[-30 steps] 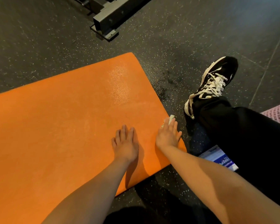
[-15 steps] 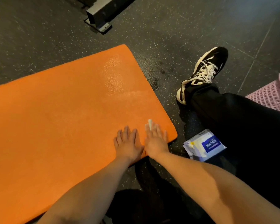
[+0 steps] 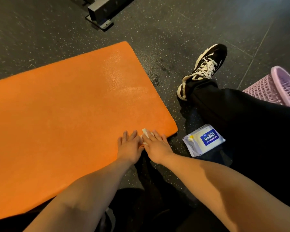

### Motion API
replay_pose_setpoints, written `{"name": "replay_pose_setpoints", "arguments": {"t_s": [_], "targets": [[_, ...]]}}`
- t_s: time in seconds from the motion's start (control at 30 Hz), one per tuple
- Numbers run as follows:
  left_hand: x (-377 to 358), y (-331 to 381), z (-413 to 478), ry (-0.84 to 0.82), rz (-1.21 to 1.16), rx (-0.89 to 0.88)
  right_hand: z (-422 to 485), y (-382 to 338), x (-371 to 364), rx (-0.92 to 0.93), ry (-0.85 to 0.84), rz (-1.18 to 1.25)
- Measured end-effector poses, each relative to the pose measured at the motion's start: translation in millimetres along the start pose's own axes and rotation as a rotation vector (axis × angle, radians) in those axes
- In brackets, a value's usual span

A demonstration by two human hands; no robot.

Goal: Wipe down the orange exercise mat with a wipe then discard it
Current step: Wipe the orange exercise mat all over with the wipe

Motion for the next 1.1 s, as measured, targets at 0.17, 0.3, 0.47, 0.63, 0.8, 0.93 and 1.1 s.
{"name": "replay_pose_setpoints", "arguments": {"t_s": [0.17, 0.3, 0.47, 0.63, 0.8, 0.93, 1.1], "targets": [[9, 4, -3, 0.067, -0.126, -0.030, -8, 21, 16, -0.245, -0.003, 0.082], [25, 14, -13, 0.155, -0.227, -0.035, -15, 4, 29, -0.153, 0.104, 0.118], [58, 28, -26, 0.272, -0.337, 0.012, -21, -6, 64, -0.187, 0.239, 0.185], [85, 36, -38, 0.389, -0.401, -0.007, -32, -20, 98, -0.191, 0.356, 0.143], [110, 37, -41, 0.500, -0.481, -0.016, -33, -32, 131, -0.172, 0.443, 0.103], [126, 38, -42, 0.577, -0.548, -0.012, -30, -43, 150, -0.171, 0.504, 0.094], [114, 39, -40, 0.513, -0.566, 0.010, -32, -43, 143, -0.227, 0.432, 0.095]]}}
Point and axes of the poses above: each hand's wrist, its own z-axis towards the middle knuckle, its own x-axis out of the back of the hand, y = z × x, the point moved 3 cm from there along z, towards the middle knuckle, and after that the axes turned 15 degrees about -z, right-handed, at the moved point
